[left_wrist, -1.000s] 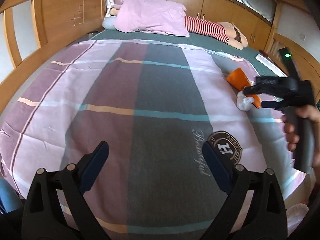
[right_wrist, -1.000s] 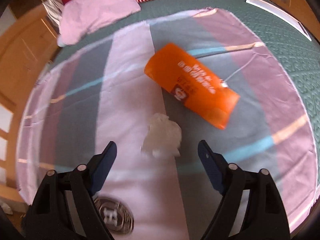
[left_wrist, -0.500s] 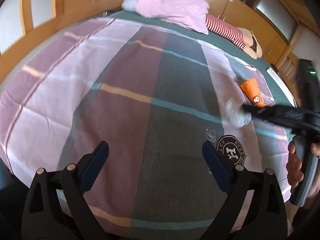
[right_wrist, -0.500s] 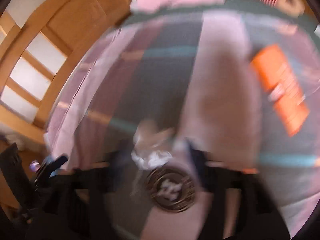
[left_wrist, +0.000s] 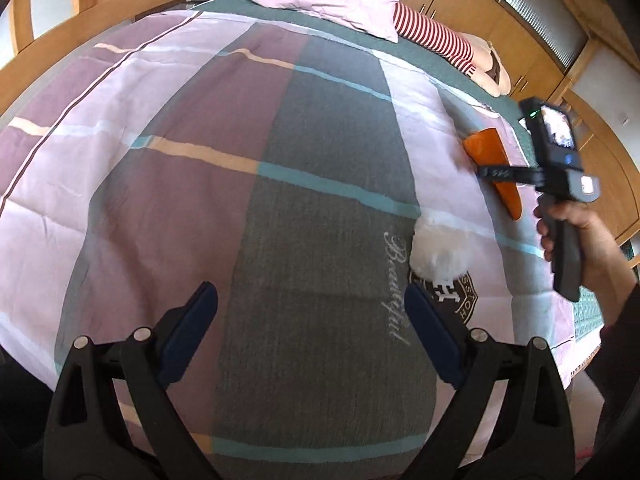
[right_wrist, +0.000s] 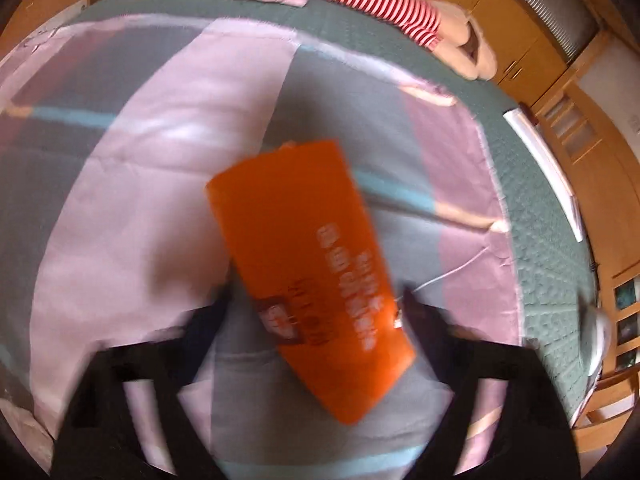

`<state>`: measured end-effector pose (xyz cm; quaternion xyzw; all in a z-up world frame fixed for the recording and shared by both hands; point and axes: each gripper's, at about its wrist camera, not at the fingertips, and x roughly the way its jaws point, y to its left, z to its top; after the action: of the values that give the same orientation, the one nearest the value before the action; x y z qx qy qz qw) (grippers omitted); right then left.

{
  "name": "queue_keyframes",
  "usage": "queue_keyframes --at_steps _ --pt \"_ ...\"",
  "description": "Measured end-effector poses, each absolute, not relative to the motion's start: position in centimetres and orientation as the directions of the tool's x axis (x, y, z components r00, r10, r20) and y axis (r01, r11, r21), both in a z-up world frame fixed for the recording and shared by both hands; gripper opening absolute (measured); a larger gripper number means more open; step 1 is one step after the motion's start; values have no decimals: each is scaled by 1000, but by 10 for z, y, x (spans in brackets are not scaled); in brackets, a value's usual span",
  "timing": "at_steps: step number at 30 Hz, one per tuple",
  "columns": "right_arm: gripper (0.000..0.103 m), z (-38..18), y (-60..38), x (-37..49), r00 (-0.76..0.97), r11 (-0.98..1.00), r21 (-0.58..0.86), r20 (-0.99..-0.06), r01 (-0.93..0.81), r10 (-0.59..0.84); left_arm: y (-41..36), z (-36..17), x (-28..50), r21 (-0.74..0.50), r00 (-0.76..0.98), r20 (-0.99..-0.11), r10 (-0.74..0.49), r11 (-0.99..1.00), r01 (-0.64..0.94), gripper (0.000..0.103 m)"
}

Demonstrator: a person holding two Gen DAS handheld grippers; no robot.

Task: Collect trash
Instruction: 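Grasp the orange bag with right tool while left tool grasps white tissue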

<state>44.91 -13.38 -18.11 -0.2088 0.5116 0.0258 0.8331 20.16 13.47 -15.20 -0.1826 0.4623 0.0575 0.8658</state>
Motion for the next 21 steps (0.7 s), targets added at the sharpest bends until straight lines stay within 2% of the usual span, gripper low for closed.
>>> queue_keyframes --at_steps 4,6,11,15,18,21 --pt "45 -173 -137 437 483 936 -262 -867 -235 -121 128 -151 208 -267 598 -798 -76 934 -237 94" --pt "42 -161 -137 426 483 948 -213 -872 -238 -74 114 -150 215 -227 623 -780 -65 956 -184 94" --pt "41 -119 -167 361 475 977 -58 -879 -203 47 70 -148 235 -112 680 -728 -83 994 1 94" --pt "41 -79 -195 280 490 976 34 -861 -215 138 51 -155 256 -135 656 -740 -148 988 71 91" --pt "41 -51 -227 225 526 982 103 -833 -157 172 41 -168 267 -169 592 -780 -205 979 117 54" --pt "41 -38 -258 184 554 979 189 -808 -78 200 37 -180 268 -148 564 -801 -201 979 139 42"
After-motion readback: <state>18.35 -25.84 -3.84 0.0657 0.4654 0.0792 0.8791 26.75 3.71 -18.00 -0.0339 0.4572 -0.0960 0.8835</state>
